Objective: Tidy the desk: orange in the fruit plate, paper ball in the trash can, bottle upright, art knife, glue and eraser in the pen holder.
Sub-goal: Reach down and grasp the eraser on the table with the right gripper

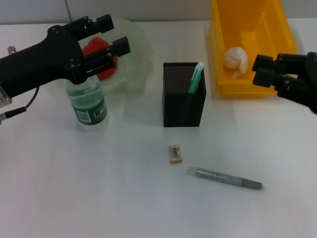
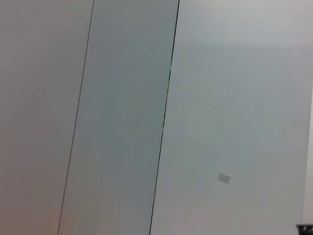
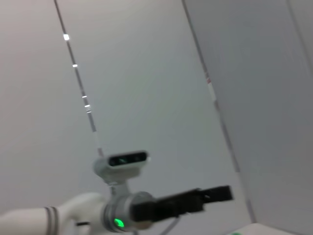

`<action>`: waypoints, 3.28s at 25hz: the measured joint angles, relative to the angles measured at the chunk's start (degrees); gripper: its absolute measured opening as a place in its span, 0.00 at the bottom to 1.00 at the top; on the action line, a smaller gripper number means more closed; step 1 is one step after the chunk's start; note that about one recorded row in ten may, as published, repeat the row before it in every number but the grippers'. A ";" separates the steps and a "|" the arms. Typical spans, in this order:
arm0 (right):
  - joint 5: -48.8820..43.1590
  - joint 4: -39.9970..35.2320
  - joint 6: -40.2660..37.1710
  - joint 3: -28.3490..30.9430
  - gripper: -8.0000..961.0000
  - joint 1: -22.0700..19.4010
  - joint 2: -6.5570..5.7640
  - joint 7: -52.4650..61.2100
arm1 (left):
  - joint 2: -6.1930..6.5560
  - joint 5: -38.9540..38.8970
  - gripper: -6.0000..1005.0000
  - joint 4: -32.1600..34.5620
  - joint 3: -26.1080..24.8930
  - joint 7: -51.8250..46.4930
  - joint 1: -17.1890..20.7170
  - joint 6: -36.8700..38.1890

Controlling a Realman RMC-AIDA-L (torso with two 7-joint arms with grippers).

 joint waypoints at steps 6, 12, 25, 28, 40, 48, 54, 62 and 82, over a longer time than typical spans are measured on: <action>-0.41 6.20 4.11 -0.51 0.31 -1.95 0.62 -13.77 | 0.01 0.02 0.66 -0.44 0.01 -0.01 -0.48 -0.02; -0.37 15.23 4.81 0.67 0.31 -3.10 1.08 -23.83 | -0.15 -2.01 0.66 -0.51 0.42 0.38 -0.30 0.24; -4.66 26.90 11.04 0.11 0.49 -3.47 1.15 -38.69 | 0.58 6.00 0.66 0.50 4.75 -3.06 -1.18 4.12; -4.37 28.55 11.59 1.44 0.55 -4.00 1.10 -41.80 | 0.39 6.62 0.66 0.81 4.77 -3.12 -1.09 4.42; -4.06 31.15 14.98 9.49 0.69 -6.32 1.14 -44.86 | 0.02 14.61 0.66 8.99 5.55 -18.56 -3.83 3.78; -4.06 31.64 16.45 9.56 0.69 -5.11 1.10 -45.59 | -0.13 26.18 0.66 24.74 11.61 -43.76 -9.79 1.99; -4.06 31.84 18.71 9.59 0.69 -4.18 1.10 -45.64 | -0.23 37.63 0.66 35.38 16.32 -59.16 -11.10 0.08; -4.06 32.22 20.50 9.47 0.69 -3.16 1.12 -45.71 | -0.21 53.67 0.66 49.26 28.27 -77.14 -12.18 1.41; -4.53 32.79 20.13 8.93 0.69 -2.40 1.04 -48.59 | -0.39 57.32 0.66 41.81 35.00 -81.59 -16.03 -0.23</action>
